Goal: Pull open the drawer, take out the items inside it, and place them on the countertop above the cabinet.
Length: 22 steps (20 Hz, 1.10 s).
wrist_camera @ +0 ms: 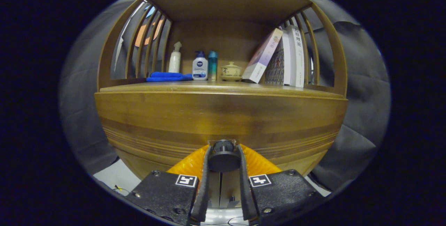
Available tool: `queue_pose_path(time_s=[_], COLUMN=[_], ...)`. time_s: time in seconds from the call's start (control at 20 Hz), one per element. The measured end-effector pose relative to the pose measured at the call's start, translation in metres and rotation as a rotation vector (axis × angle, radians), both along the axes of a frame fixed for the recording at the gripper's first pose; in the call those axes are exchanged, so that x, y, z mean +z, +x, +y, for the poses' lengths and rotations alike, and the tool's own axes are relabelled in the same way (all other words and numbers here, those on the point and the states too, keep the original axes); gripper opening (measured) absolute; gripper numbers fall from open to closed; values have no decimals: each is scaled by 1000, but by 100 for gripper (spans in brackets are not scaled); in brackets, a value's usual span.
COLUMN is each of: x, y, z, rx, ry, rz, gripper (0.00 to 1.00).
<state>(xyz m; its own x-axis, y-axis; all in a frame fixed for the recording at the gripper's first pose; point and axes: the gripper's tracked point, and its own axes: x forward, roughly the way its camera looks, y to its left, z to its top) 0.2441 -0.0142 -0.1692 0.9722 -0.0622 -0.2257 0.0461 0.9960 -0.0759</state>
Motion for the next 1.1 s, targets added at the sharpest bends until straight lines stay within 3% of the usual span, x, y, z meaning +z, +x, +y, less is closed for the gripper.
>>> queue_pose_path(time_s=[1.1], x=[-7], y=[-137], z=[-1], rx=[45], ry=[18], rz=[14], gripper=[40])
